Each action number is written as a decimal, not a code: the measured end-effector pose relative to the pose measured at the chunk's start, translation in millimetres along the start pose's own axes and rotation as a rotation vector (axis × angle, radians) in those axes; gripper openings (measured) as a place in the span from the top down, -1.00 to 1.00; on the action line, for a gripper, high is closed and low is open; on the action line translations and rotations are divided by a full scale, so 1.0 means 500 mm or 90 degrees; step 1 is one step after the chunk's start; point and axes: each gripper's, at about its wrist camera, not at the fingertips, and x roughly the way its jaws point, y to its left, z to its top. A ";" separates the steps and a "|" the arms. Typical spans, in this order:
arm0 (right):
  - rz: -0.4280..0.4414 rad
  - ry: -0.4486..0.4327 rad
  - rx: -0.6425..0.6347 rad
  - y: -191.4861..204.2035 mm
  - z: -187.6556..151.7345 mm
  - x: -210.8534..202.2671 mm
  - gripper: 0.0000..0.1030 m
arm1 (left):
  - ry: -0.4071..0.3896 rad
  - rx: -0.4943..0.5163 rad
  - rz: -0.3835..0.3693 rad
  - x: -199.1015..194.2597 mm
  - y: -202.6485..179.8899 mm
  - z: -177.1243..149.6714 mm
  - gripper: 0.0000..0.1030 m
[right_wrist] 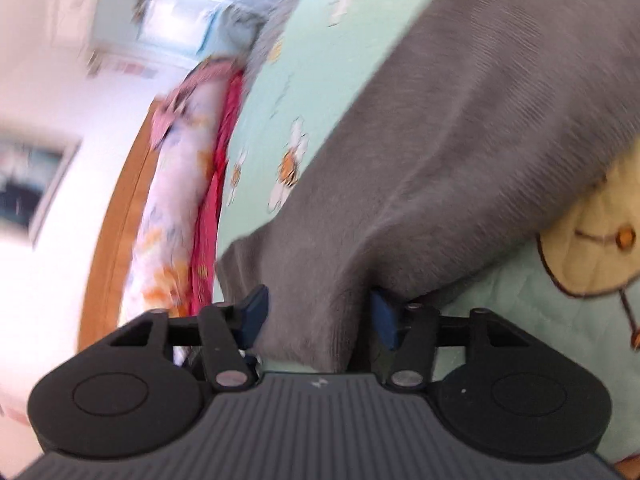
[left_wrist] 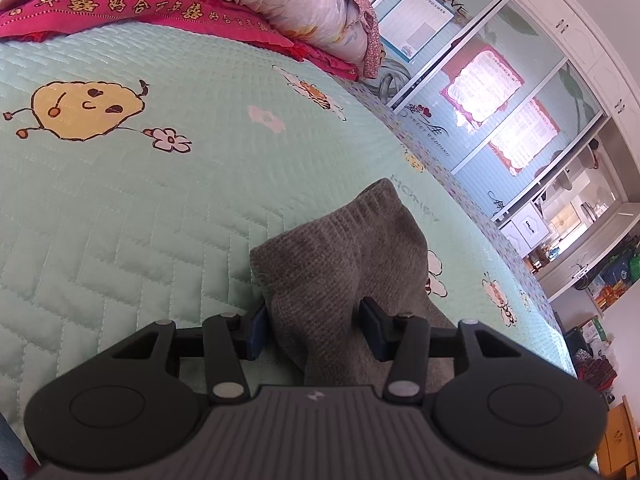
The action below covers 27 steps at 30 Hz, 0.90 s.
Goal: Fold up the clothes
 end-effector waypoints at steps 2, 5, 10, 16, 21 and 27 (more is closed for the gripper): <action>-0.038 -0.009 -0.001 -0.003 -0.005 -0.006 0.92 | 0.000 -0.002 -0.001 0.000 -0.001 0.000 0.00; -0.048 -0.015 -0.016 0.001 -0.033 -0.041 0.93 | 0.000 -0.006 -0.006 -0.002 0.001 0.002 -0.01; -0.063 -0.016 -0.012 -0.012 -0.068 -0.060 0.93 | -0.003 -0.011 -0.008 -0.005 0.001 0.003 -0.03; -0.084 -0.024 -0.108 0.043 -0.054 -0.072 0.65 | -0.001 -0.016 -0.007 -0.006 0.003 0.002 -0.03; -0.045 -0.011 -0.370 0.188 -0.058 -0.018 0.64 | 0.002 -0.017 -0.009 -0.007 0.004 0.001 -0.03; 0.015 0.014 -0.675 0.354 -0.032 0.105 -0.03 | 0.005 -0.018 -0.012 -0.009 0.008 0.003 -0.04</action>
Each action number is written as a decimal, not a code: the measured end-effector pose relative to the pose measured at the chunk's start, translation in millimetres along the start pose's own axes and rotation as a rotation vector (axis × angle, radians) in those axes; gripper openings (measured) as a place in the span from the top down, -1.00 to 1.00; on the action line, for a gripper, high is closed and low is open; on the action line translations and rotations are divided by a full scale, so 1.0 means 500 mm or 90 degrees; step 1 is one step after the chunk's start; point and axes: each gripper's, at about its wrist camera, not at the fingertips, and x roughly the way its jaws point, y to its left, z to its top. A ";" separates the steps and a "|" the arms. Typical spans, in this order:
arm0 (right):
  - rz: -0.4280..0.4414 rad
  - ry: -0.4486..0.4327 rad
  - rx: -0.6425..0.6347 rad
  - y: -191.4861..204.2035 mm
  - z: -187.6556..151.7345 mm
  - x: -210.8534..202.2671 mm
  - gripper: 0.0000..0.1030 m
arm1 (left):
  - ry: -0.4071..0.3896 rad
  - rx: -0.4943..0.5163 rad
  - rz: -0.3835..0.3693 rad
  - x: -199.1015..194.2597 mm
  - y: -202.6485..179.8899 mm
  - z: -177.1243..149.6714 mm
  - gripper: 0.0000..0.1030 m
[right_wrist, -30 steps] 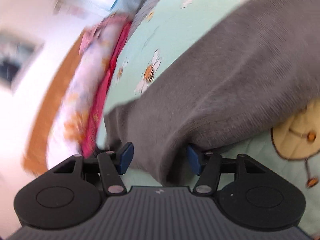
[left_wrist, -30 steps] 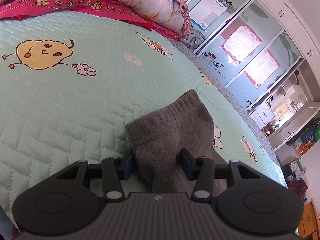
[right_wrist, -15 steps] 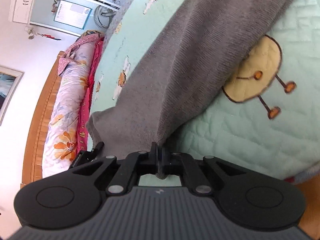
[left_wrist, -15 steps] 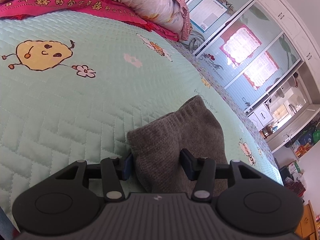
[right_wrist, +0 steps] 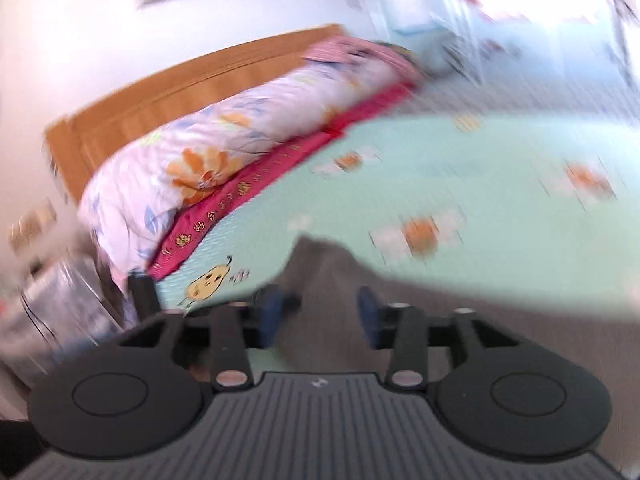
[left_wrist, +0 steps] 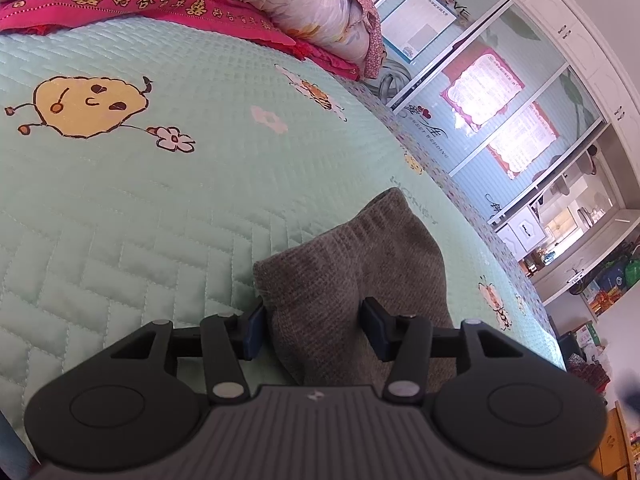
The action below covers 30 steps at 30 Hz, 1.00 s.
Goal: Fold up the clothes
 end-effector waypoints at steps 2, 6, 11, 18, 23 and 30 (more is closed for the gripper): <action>0.031 0.039 -0.012 -0.035 0.037 0.097 -0.03 | 0.002 -0.002 -0.004 -0.002 0.003 0.001 -0.04; 0.088 0.134 -0.008 -0.098 0.097 0.280 -0.03 | 0.006 -0.014 -0.008 -0.002 0.005 0.002 -0.05; 0.130 0.234 -0.005 -0.127 0.080 0.367 0.89 | 0.012 -0.024 -0.021 -0.002 0.005 0.007 -0.09; 0.074 0.237 -0.001 -0.149 0.032 0.372 0.87 | 0.015 -0.027 -0.024 -0.002 -0.002 0.009 -0.14; 0.048 0.203 0.013 -0.110 0.022 0.366 0.74 | -0.029 -0.005 0.003 -0.033 -0.004 0.009 -0.14; 0.061 0.201 0.030 -0.076 0.007 0.348 0.38 | -0.123 0.068 0.022 -0.081 -0.040 0.006 -0.13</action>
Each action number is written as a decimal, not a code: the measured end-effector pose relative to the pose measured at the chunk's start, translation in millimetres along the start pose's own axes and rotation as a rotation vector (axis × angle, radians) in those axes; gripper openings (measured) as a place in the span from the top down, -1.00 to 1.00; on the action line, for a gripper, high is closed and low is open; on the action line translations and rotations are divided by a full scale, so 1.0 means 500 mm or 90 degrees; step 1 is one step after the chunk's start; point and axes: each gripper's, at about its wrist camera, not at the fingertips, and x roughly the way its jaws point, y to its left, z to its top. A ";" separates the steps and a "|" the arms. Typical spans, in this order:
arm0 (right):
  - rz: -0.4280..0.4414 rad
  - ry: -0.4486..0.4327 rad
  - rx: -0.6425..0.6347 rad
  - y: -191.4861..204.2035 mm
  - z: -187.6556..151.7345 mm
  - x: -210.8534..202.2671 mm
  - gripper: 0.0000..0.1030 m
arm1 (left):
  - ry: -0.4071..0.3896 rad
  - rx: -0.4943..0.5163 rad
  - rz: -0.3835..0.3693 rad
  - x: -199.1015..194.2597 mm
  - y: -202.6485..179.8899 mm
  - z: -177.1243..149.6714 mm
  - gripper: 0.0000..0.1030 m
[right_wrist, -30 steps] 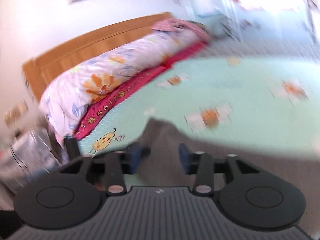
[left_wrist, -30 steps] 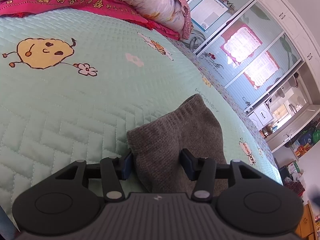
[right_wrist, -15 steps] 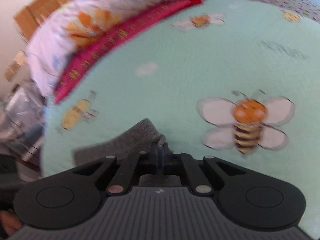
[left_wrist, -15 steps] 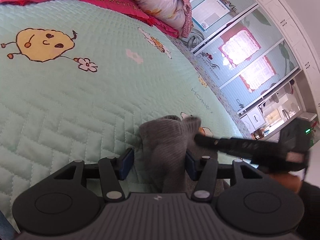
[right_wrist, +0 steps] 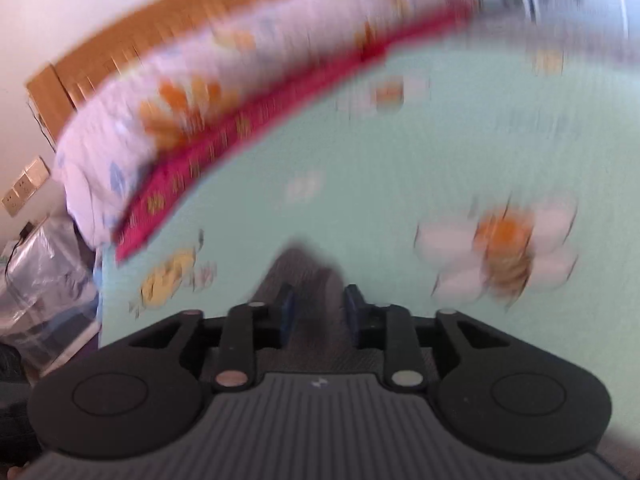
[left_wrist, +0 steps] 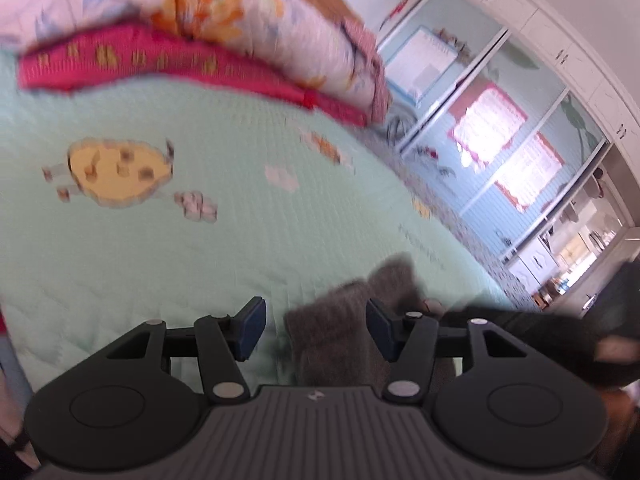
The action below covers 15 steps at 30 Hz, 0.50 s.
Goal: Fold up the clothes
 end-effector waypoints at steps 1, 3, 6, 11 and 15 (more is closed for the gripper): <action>-0.007 0.018 0.008 -0.004 -0.004 0.013 0.39 | -0.017 0.020 -0.004 -0.010 -0.010 0.001 -0.13; 0.000 -0.044 0.045 -0.009 -0.004 -0.025 0.38 | -0.050 0.060 -0.013 -0.029 -0.030 0.002 -0.13; 0.009 -0.136 0.077 -0.016 -0.026 -0.134 0.15 | -0.063 0.122 -0.054 -0.045 -0.067 0.002 -0.14; -0.096 -0.149 0.040 -0.056 -0.111 -0.261 0.01 | 0.049 0.193 -0.117 0.039 -0.131 -0.002 -0.14; -0.108 -0.134 0.051 -0.113 -0.116 -0.276 0.01 | 0.157 0.233 -0.089 0.164 -0.156 -0.007 -0.14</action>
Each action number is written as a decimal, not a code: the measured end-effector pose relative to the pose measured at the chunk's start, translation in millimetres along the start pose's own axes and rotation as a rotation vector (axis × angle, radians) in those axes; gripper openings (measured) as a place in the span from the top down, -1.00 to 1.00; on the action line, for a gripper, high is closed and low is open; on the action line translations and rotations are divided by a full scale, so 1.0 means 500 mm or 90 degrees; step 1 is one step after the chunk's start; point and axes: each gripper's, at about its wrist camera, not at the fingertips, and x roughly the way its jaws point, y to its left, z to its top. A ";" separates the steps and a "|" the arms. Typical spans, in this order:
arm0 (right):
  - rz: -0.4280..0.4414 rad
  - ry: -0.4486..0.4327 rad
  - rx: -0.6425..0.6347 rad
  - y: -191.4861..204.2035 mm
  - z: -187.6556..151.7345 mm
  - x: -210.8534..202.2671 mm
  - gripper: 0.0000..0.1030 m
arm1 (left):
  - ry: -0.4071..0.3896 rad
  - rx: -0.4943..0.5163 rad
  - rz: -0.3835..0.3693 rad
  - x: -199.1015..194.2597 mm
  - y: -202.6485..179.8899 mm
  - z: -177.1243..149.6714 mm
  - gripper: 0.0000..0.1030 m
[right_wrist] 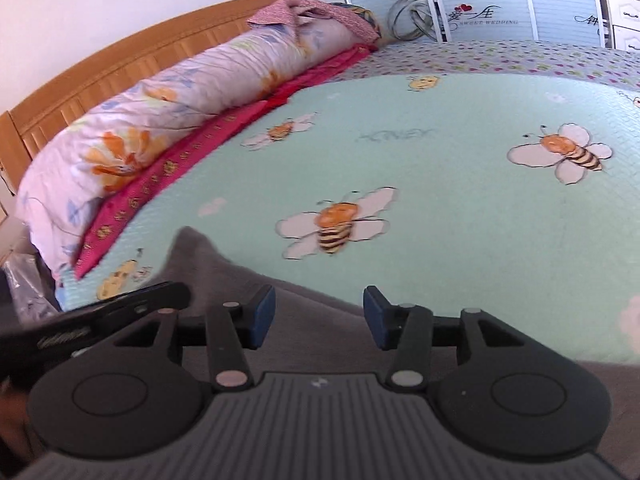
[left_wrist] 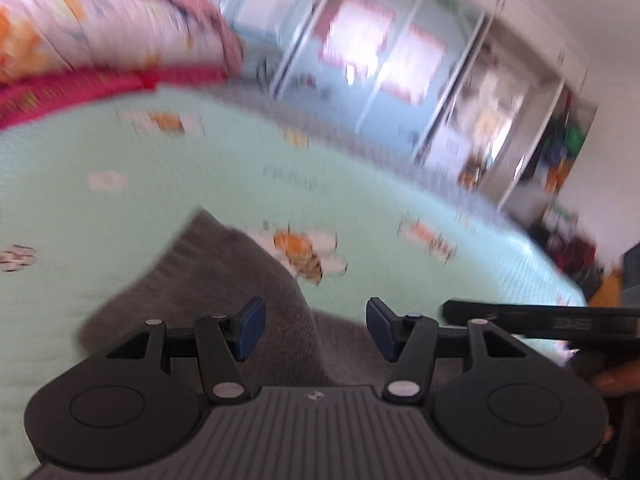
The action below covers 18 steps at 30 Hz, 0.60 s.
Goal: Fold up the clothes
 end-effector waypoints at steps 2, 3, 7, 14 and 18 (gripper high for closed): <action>0.016 0.020 -0.008 -0.011 -0.001 0.030 0.01 | 0.057 0.015 0.006 0.062 -0.001 0.016 -0.11; 0.016 0.043 -0.018 -0.023 -0.007 0.047 0.01 | 0.073 0.009 0.003 0.082 0.009 0.018 -0.09; -0.120 0.080 -0.024 -0.119 -0.048 0.063 0.16 | 0.081 -0.006 -0.019 0.089 0.030 0.019 -0.16; -0.069 -0.041 -0.108 -0.065 -0.053 -0.064 -0.03 | 0.030 -0.012 -0.051 0.007 0.018 -0.006 -0.23; 0.006 0.023 -0.274 0.014 -0.027 0.017 -0.15 | 0.030 0.001 -0.042 0.000 0.005 -0.016 -0.25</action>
